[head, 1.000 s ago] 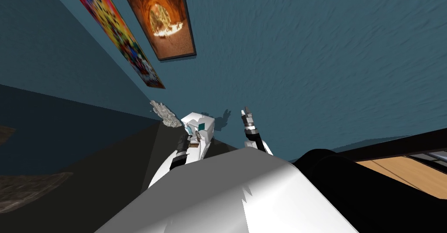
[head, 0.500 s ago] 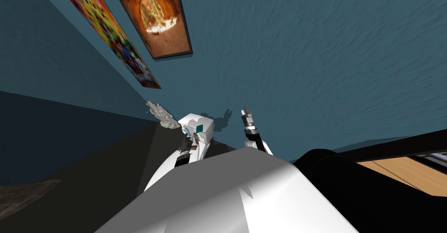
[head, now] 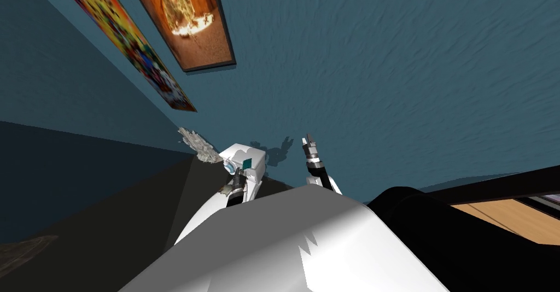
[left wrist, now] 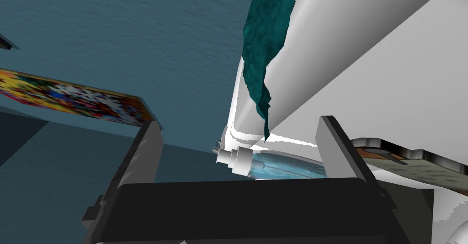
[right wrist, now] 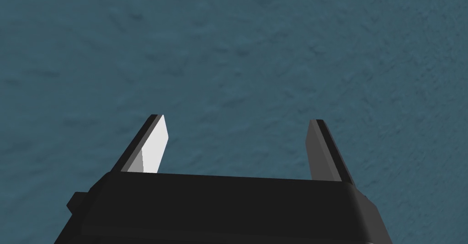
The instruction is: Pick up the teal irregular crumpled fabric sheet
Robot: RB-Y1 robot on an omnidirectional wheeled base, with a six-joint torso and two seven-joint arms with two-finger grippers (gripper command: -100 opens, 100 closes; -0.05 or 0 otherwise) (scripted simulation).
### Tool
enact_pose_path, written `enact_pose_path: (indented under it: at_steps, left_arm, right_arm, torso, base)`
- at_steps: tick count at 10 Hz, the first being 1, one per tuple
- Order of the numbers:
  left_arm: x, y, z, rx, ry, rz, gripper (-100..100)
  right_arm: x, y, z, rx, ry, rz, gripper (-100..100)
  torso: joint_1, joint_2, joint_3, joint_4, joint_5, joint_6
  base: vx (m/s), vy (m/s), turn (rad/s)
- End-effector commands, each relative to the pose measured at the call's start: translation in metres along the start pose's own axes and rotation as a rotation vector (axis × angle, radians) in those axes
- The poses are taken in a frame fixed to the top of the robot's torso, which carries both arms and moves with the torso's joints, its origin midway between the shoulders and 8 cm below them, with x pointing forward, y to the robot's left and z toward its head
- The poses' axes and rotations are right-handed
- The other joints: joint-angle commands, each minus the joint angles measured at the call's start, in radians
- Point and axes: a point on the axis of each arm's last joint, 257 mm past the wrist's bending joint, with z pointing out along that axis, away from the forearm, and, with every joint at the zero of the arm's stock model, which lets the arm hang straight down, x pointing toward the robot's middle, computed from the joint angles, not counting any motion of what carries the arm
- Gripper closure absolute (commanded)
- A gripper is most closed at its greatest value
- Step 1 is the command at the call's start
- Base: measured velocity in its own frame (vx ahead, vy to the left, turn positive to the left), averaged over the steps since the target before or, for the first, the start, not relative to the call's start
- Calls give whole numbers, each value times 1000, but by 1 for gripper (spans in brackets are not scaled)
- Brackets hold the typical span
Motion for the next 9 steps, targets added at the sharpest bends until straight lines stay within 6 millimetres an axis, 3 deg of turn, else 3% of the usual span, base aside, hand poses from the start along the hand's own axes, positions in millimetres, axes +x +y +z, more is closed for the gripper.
enact_pose_path:
  at_steps: [1,2,3,4,6,7,9]
  left_arm:
    - [10,8,1,-7,-7,-31,-100]
    - [6,5,0,-4,-4,-18,-100]
    - [6,5,0,-4,-5,-21,0]
    - [8,1,9,-4,-4,-21,-100]
    - [9,1,9,-3,-3,-22,-100]
    - [8,2,8,-6,-4,-22,100]
    - [8,2,8,-8,-4,-21,100]
  right_arm:
    - [0,0,0,0,0,0,0]
    - [0,0,0,0,0,0,0]
    - [0,0,0,0,0,0,0]
    - [0,0,0,0,0,0,0]
    - [0,0,0,0,0,0,0]
    - [0,0,0,0,0,0,0]
    - [0,0,0,0,0,0,0]
  torso:
    - [0,0,0,0,0,0]
    - [1,0,0,0,0,0]
    - [2,1,1,0,0,0]
    - [3,2,1,0,0,0]
    - [3,-2,-1,0,1,0]
    - [4,-3,-2,0,1,1]
    - [4,-3,-1,1,0,1]
  base:
    - [32,-27,-10]
    - [14,-6,-8]
    - [0,0,0]
    - [50,9,5]
    - [48,2,9]
    - [0,0,0]
    - [0,0,0]
